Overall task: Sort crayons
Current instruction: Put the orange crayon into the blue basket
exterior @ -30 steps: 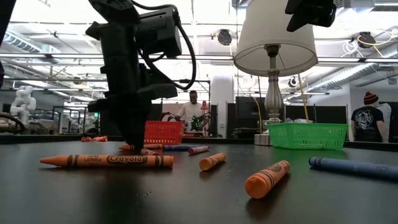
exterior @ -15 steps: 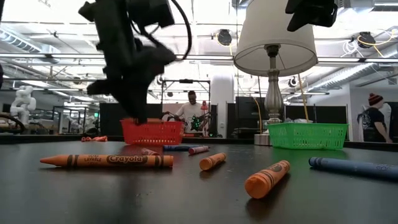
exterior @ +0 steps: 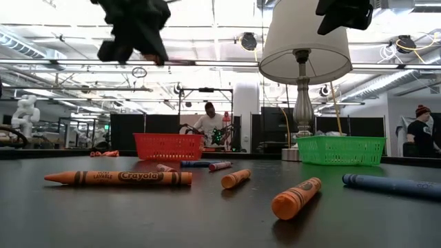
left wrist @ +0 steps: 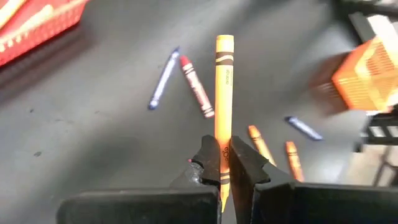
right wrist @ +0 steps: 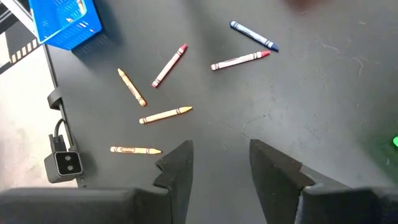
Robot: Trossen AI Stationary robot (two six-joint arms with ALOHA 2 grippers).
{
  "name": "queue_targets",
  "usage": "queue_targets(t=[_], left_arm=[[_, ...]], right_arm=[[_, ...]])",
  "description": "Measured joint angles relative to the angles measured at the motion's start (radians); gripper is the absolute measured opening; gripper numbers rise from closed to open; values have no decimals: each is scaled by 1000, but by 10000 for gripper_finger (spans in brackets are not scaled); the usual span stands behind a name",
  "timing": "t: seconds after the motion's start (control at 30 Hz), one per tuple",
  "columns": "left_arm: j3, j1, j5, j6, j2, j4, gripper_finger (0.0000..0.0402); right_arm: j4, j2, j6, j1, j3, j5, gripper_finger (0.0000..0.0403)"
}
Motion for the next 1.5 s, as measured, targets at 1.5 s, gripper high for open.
queue_targets(t=[1.5], left_arm=[[115, -54, 22, 958, -190, 483, 6]], right_arm=[[-8, 0, 11, 51, 0, 24, 144]])
